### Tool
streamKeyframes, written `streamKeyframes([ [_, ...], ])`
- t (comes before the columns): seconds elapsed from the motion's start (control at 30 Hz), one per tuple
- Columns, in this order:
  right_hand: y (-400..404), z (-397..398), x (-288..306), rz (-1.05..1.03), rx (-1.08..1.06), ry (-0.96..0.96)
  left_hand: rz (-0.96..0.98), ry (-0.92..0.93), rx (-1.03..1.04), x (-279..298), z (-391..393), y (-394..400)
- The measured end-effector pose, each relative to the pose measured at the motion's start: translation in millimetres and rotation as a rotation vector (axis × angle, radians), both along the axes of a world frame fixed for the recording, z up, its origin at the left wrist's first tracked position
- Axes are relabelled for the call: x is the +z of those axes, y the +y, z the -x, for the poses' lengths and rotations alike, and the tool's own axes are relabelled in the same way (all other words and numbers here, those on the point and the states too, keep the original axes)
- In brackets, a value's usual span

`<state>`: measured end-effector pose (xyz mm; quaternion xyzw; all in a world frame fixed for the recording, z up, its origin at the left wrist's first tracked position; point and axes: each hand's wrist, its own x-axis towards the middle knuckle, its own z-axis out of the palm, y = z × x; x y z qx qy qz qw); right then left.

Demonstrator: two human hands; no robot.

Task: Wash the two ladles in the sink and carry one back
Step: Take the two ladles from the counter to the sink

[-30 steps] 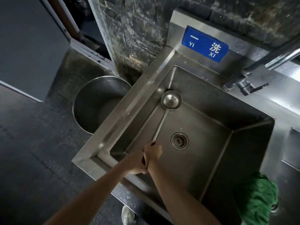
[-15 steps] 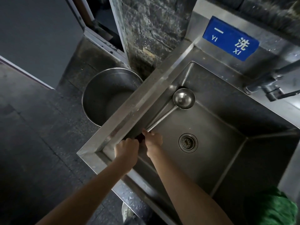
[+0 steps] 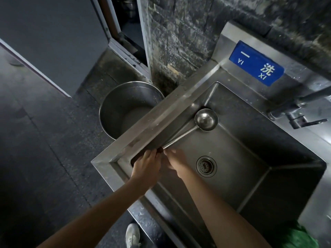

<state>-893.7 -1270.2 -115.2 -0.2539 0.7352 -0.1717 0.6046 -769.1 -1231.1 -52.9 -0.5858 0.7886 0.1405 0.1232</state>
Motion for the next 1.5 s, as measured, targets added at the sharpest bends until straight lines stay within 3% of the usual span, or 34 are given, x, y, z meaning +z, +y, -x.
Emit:
streamKeyframes([
  [0.1, 15.4, 19.5, 22.3, 0.356, 0.408, 0.512, 0.179, 0.14, -0.072, 16.1, -13.2, 5.3],
  [0.2, 26.9, 29.3, 64.4, 0.717, 0.605, 0.761, 0.318, 0.13, -0.086, 39.8, -36.8, 9.5],
  [0.4, 30.5, -5.7, 145.3, 1.073, 0.932, 0.872, 0.399, 0.049, 0.248, 93.8, -113.6, 43.6],
  [0.6, 72.7, -89.2, 188.5, 1.229, 0.999, 0.813, 0.489, 0.036, 0.481, 126.5, -196.9, 123.3],
  [0.87, 193.2, -237.8, 218.9, 1.416, 1.264, 0.701, 0.551, -0.053, 0.842, 142.2, -304.6, 315.1],
  [1.17, 375.4, -419.3, 230.6, 1.619, 1.631, 0.445, 0.562, -0.146, 1.331, 147.9, -392.5, 565.9],
  [1.5, 572.9, -568.8, 232.0, 1.722, 2.014, 0.099, 0.529, -0.274, 1.814, 146.5, -431.5, 790.8],
])
